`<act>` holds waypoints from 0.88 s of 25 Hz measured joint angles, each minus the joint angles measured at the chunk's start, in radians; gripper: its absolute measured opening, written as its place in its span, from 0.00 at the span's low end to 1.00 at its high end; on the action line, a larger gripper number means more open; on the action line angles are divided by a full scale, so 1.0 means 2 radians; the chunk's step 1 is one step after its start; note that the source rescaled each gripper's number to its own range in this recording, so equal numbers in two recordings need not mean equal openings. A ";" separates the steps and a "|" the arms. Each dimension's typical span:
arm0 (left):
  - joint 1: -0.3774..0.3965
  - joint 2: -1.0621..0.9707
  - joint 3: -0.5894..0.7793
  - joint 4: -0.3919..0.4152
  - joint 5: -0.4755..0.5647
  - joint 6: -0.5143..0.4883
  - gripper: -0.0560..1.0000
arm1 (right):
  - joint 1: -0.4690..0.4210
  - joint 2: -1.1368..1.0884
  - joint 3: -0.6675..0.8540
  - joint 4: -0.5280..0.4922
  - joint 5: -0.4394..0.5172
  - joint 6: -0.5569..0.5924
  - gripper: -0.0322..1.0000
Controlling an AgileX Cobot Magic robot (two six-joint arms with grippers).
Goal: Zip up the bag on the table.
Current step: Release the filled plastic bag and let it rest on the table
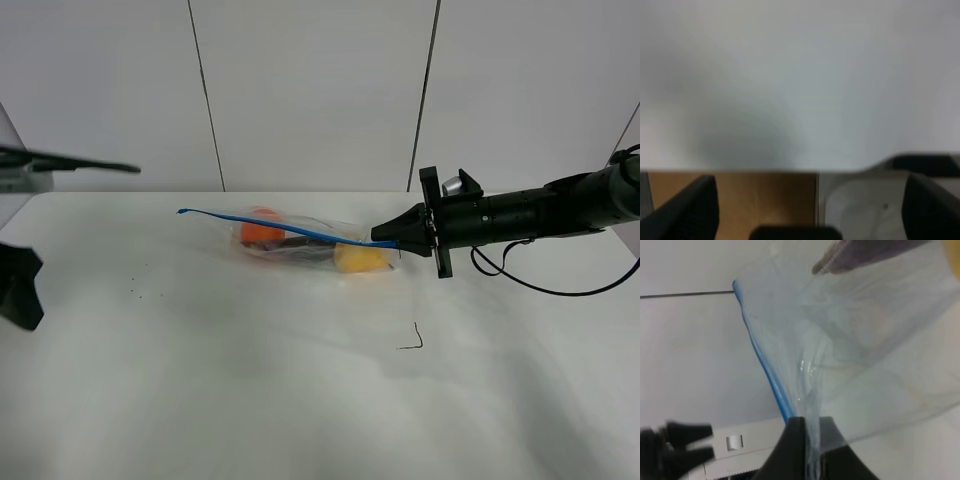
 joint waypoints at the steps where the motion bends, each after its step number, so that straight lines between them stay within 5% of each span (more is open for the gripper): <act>1: 0.000 -0.024 0.028 0.000 0.000 0.000 1.00 | 0.000 0.000 0.000 0.000 0.000 0.000 0.03; 11: 0.000 -0.250 0.203 0.000 -0.066 0.000 1.00 | 0.000 0.000 0.000 0.000 0.000 0.000 0.03; 22: 0.000 -0.396 0.221 -0.015 -0.067 0.017 1.00 | 0.000 0.000 0.000 0.000 0.000 0.000 0.03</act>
